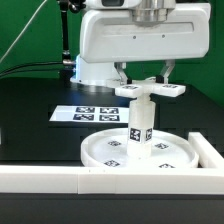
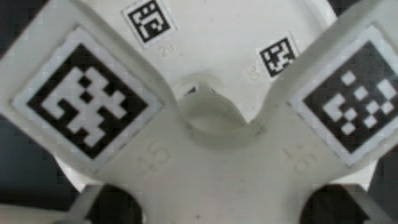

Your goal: Assemble round table

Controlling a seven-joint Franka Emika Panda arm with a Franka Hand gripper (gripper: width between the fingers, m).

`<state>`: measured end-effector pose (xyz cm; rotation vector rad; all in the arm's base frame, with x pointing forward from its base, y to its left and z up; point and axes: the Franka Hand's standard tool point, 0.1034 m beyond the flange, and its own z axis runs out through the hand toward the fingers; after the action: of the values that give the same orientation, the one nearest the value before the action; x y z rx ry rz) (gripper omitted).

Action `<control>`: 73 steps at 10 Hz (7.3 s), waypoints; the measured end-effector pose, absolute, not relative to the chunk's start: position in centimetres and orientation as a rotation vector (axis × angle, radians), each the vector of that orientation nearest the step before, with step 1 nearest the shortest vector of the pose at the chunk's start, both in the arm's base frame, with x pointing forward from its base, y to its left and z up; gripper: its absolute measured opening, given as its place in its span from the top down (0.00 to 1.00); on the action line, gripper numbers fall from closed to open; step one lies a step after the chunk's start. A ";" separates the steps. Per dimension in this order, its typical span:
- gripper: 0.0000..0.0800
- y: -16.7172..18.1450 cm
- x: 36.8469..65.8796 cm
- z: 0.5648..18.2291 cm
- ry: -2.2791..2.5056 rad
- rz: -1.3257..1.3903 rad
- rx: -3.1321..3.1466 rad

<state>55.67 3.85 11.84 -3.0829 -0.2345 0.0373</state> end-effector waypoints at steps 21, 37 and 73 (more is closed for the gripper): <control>0.45 3.8 55.8 10.8 0.044 0.002 -3.096; 0.45 3.9 56.1 10.6 2.190 0.041 -2.033; 0.19 4.6 56.3 13.0 -0.475 0.064 -2.992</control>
Offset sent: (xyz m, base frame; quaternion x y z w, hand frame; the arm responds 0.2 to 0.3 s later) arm -0.0019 0.0041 -0.0104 -0.0023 0.0028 -0.0047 1.0000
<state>56.32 4.56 13.00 -2.9922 -0.4749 0.0640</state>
